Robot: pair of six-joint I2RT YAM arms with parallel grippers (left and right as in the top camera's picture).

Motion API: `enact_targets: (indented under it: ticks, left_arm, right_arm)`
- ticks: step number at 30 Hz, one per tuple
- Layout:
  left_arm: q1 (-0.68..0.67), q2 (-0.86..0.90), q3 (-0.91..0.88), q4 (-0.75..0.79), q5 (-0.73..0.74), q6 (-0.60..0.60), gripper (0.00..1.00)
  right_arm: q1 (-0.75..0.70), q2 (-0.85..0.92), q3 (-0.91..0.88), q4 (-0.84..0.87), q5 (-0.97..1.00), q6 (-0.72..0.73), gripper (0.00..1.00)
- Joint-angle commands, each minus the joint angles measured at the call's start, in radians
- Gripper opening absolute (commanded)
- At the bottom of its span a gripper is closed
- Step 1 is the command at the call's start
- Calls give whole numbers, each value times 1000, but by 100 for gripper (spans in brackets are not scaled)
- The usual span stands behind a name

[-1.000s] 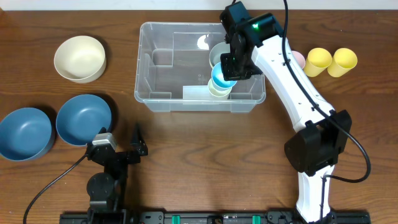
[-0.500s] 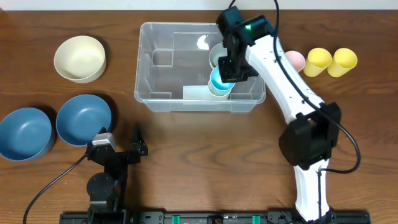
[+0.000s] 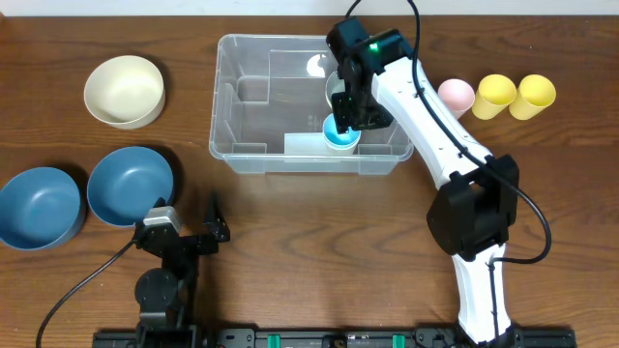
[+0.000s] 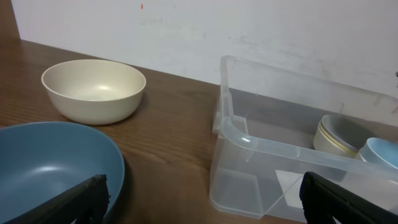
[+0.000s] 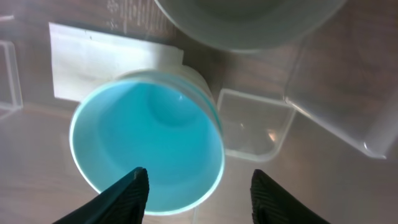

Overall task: Pack container
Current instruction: 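Lower the light-blue cup into the cream cup and open the right gripper, then move the right gripper to the pink cup and grasp its rim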

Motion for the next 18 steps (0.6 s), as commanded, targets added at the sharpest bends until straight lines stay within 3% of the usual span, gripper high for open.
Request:
enact_targets:
  ticks: [1, 10, 18]
  left_arm:
    - [4, -5, -19, -37, -9, -2, 98]
    - [4, -5, -19, -37, -9, -2, 98]
    - [4, -5, -19, -37, -9, -2, 98]
  right_arm:
    - [4, 19, 80, -34, 0, -10, 58]
    - [-139, 19, 476, -299, 76, 51, 69]
    - [-402, 41, 440, -253, -3, 104, 61]
